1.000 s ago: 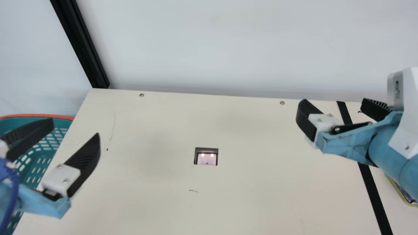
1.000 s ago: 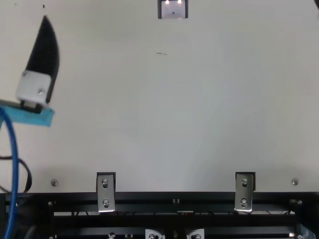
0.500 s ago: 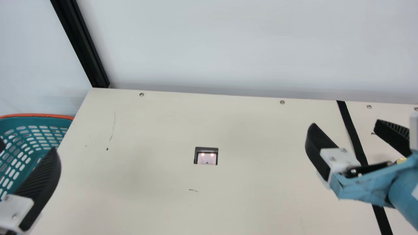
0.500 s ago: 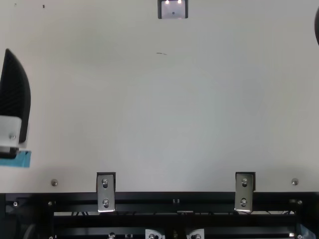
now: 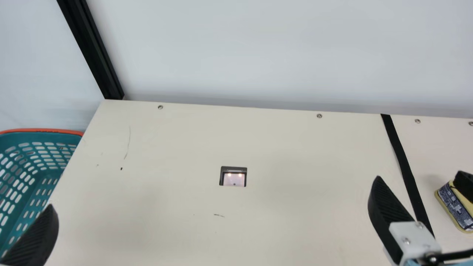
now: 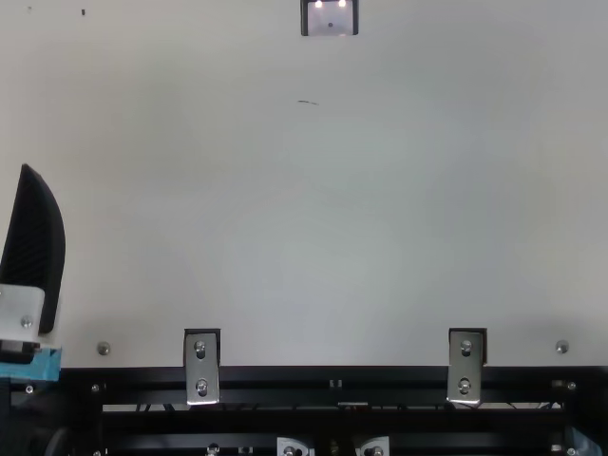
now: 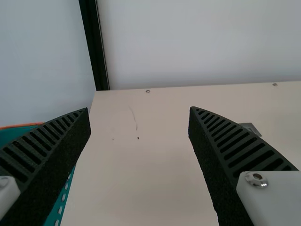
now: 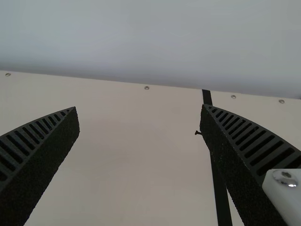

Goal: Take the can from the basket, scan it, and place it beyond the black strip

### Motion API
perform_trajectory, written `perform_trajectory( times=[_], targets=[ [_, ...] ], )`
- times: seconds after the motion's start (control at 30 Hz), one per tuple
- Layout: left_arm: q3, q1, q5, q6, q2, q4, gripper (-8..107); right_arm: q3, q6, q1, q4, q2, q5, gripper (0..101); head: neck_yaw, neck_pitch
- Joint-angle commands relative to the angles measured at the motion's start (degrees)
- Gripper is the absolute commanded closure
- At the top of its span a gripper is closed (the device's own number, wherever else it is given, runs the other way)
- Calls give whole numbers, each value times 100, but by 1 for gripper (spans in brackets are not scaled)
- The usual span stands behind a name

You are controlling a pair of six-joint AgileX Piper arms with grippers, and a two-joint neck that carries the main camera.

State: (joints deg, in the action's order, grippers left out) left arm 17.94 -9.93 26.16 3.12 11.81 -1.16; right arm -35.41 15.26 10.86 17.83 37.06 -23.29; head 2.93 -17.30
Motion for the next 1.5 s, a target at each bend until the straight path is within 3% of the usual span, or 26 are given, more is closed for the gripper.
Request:
perform_trajectory(
  times=[0.0,0.23,0.27,0.8,1.07,1.3,1.47],
  targets=[
    [2,69,380,-106,-174,123,9,64,-47,2,11,-179,-35,0,65,-55],
    [-49,501,1063,-491,-758,634,9,343,-212,-99,-151,-691,-128,0,65,-55],
    [-48,409,884,-428,-639,519,9,387,-231,-123,-197,-769,-128,0,65,-55],
    [-47,495,1055,-488,-756,633,9,1600,-719,-503,-1514,-1953,422,0,65,-55],
    [-47,495,1055,-488,-756,633,9,1954,-1219,-745,-2014,-2453,242,0,65,-55],
    [-47,495,1055,-488,-756,633,9,2059,-1640,-1170,-2358,-2892,-24,0,65,-55],
    [-47,495,1055,-488,-756,633,9,2056,-1651,-1175,-2365,-2903,-19,0,65,-55]
  ],
)
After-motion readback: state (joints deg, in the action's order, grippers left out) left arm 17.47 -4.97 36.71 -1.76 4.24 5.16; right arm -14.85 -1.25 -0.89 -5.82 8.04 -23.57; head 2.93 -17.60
